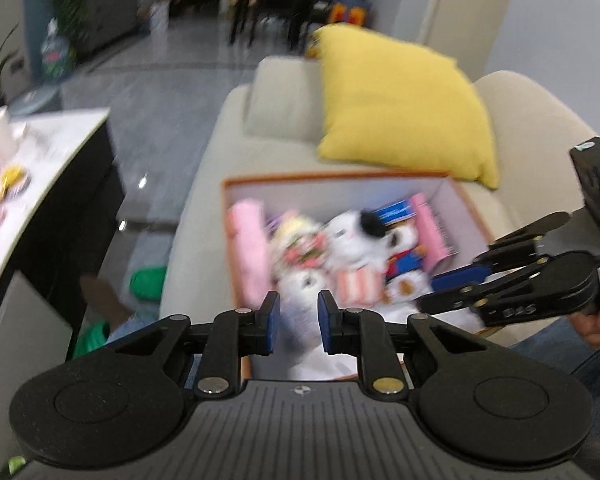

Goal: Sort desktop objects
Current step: 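Open right gripper to release white tube and withdraw from the box, then move right gripper to white cylinder under brown cube and close on it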

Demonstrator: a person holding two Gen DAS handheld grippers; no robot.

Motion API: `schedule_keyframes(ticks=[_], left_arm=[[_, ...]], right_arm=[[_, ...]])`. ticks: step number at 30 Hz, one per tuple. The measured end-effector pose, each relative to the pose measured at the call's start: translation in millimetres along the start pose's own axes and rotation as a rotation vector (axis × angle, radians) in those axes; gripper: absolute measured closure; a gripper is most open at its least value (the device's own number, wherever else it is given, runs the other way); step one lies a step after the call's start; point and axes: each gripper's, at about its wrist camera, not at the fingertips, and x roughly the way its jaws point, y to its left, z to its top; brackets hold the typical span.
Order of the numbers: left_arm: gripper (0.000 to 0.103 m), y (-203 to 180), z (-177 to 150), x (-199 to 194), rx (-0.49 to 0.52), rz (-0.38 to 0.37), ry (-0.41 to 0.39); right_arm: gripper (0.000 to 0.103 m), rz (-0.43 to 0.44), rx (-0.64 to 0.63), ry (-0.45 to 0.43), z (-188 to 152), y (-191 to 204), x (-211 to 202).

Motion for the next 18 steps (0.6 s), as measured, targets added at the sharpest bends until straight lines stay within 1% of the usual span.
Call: schedule_keyframes(ticks=[2,5,6,8,11,13,16,18], left_arm=[[0.081,-19,7,-3,0.04,-0.026,-0.019],[0.081,-51,14,-2,0.108,-0.073,-0.03],[0.081,-63,17,0,0.13,-0.089,-0.027],[0.081,-84,19,6,0.167,-0.12,-0.023],[0.081,-113,22,16,0.213,-0.162,-0.016],[0.081,-130,22,22,0.232,-0.186,-0.006],[0.081,-145,22,29,0.248,-0.211,0.006],[0.081,-152,22,34,0.251,-0.222,0.016]], right_arm=[[0.062,-0.069,0.03,-0.025,-16,-18,-35],[0.06,-0.195,0.092,-0.02,-37,-55,-79],[0.059,-0.24,0.122,-0.001,-44,-68,-88],[0.059,-0.326,0.201,0.066,-57,-104,-102],[0.058,-0.438,0.329,0.168,-88,-159,-115],[0.058,-0.508,0.422,0.237,-108,-189,-115],[0.057,-0.561,0.464,0.3,-123,-216,-112],[0.054,-0.591,0.482,0.328,-124,-225,-104]])
